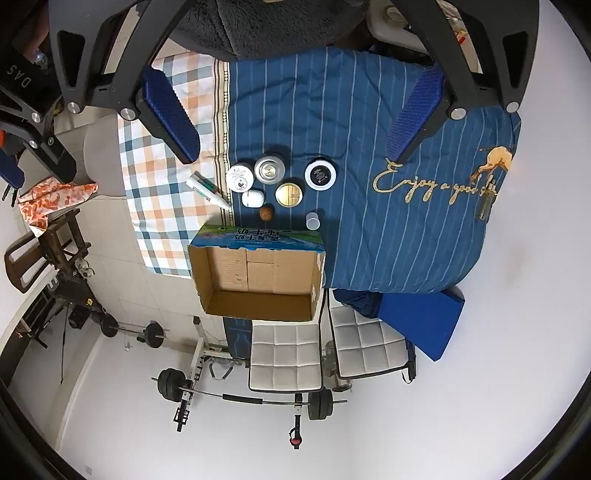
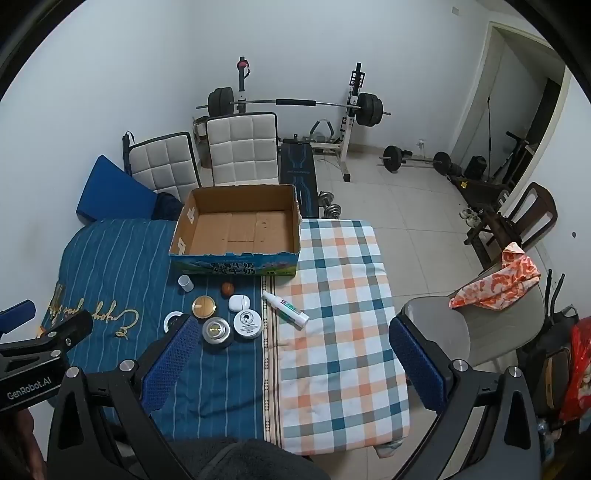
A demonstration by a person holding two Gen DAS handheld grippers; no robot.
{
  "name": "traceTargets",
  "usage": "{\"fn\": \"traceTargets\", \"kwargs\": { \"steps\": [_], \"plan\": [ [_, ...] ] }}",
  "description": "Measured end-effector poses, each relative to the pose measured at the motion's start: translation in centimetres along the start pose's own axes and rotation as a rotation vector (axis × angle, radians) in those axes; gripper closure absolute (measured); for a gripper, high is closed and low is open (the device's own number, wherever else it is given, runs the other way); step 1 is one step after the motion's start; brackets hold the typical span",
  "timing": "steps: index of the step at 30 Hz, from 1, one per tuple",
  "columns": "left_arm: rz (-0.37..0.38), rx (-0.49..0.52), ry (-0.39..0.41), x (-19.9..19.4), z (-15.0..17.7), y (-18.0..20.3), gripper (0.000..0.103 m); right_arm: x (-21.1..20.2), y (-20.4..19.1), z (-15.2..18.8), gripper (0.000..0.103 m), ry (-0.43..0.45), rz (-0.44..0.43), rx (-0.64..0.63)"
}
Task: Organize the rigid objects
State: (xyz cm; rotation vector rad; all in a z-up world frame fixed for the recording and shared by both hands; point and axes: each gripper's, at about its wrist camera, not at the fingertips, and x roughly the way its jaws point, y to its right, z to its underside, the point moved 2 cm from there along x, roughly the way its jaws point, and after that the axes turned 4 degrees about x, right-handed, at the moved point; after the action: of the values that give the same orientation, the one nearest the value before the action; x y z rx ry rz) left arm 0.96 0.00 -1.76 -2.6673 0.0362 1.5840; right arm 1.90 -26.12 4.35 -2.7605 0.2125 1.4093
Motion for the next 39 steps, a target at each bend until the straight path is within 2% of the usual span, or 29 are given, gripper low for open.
{"fn": "traceTargets", "kwargs": {
  "steps": [13, 24, 39],
  "plan": [
    [0.004, -0.003, -0.001, 0.0, 0.0, 0.0, 0.0, -0.5, 0.3, -0.1, 0.0, -0.001, 0.003, 0.0],
    [0.004, -0.006, -0.002, 0.5, 0.4, 0.8, 0.0, 1.2, 0.6, 0.5, 0.0, -0.029, 0.007, 0.0],
    [0.006, -0.006, -0.003, 0.7, 0.3, 0.4, 0.0, 1.2, 0.7, 0.3, 0.0, -0.029, 0.011, 0.0]
  ]
}}
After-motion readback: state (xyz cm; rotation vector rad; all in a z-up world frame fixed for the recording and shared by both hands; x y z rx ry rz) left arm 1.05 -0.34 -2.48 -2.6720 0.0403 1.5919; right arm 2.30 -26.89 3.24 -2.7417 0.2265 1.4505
